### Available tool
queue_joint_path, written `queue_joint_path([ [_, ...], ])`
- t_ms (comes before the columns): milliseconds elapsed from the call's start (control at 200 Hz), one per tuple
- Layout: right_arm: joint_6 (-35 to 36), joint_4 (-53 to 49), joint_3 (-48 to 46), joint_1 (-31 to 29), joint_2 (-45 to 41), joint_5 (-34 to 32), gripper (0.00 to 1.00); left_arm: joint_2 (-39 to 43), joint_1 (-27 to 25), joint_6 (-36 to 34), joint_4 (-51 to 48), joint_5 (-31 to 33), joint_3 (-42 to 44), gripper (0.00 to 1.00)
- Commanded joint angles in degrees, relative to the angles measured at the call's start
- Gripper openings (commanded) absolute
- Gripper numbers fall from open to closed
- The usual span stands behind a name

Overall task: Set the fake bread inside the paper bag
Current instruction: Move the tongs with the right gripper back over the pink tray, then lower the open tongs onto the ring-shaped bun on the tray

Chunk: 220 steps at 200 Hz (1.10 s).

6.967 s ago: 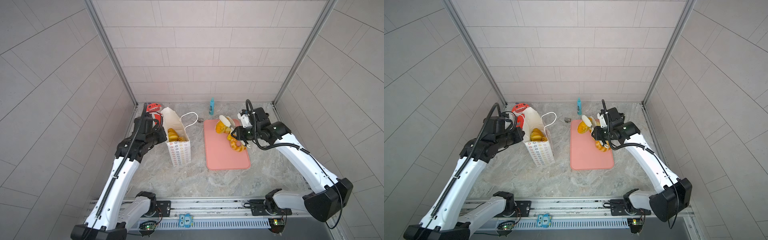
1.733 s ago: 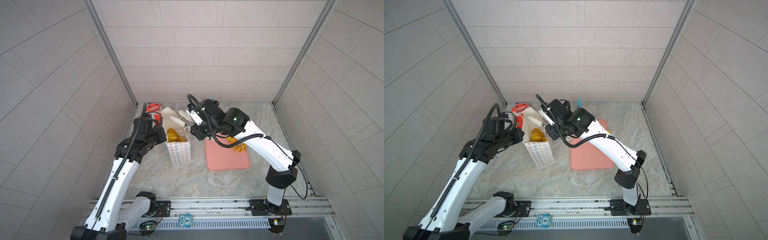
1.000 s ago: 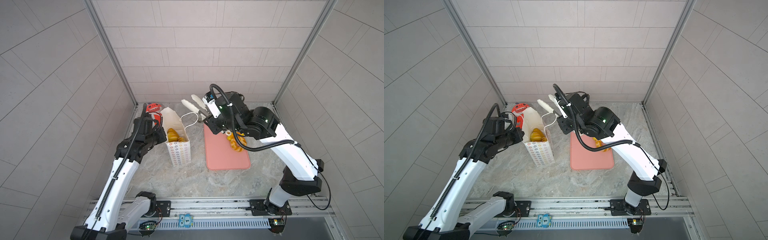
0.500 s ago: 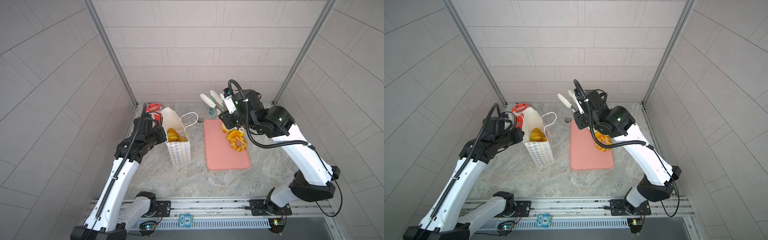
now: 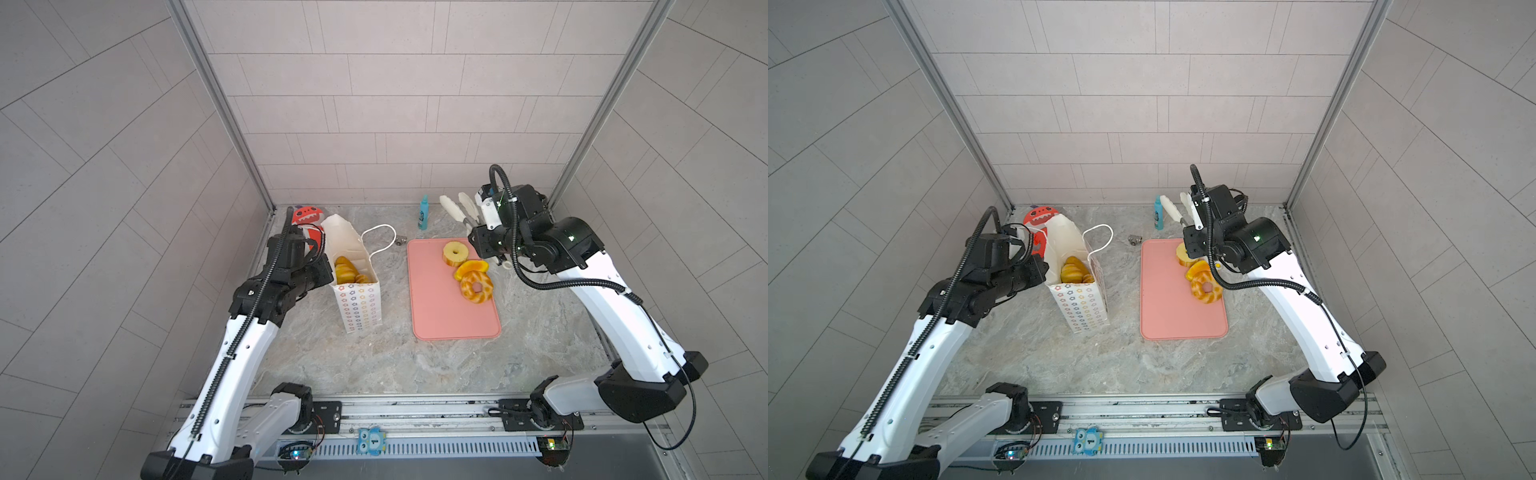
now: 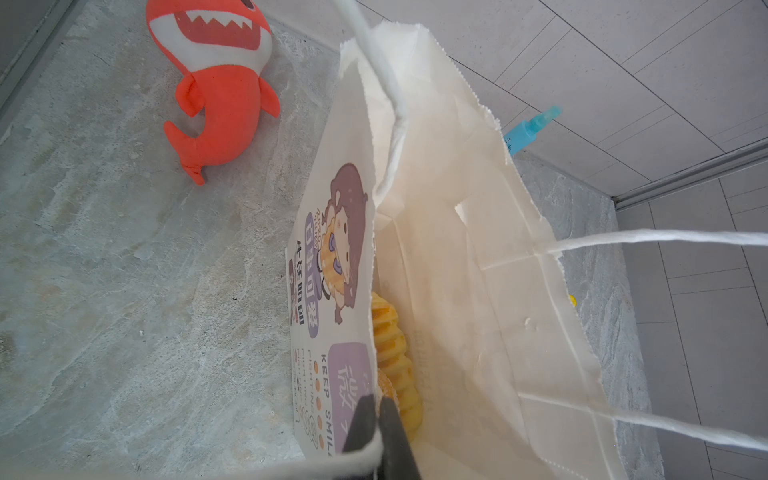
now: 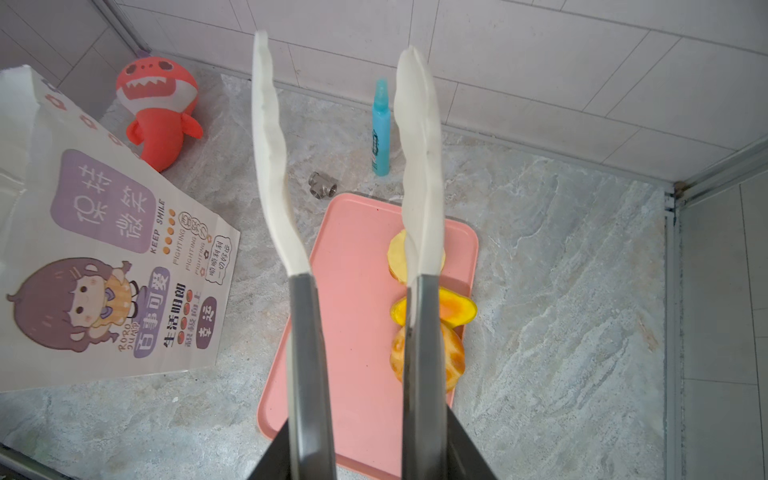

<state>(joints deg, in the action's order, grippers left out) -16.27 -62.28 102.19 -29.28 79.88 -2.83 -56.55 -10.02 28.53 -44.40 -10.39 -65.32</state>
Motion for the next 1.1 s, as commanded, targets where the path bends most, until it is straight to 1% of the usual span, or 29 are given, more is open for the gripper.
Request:
queue_joint_path([
  [0,-0.8,2.7,-2.3,1.3,-2.6,1.9,0.43,0.3,0.3,-0.2,-0.4,-0.1,0.5,0.06],
  [265,-1.0,3.3,-8.3,3.8,-4.1,3.1,0.43,0.0,0.3,-0.2,-0.3,-0.2,0.4,0.06],
  [610,-1.0,1.8,-18.6,3.8,-7.0,3.6,0.41,-0.2,0.3,-0.2,0.0,-0.2,0.6,0.06],
  [926,-0.9,-1.5,-27.1,3.7,-9.4,2.4,0.41,-0.6,0.3,-0.2,0.9,-0.8,0.8,0.06],
  [1096,-1.1,-2.7,-29.9,3.3,-10.0,1.1,0.41,-0.6,0.3,-0.2,1.1,-1.0,0.9,0.06],
])
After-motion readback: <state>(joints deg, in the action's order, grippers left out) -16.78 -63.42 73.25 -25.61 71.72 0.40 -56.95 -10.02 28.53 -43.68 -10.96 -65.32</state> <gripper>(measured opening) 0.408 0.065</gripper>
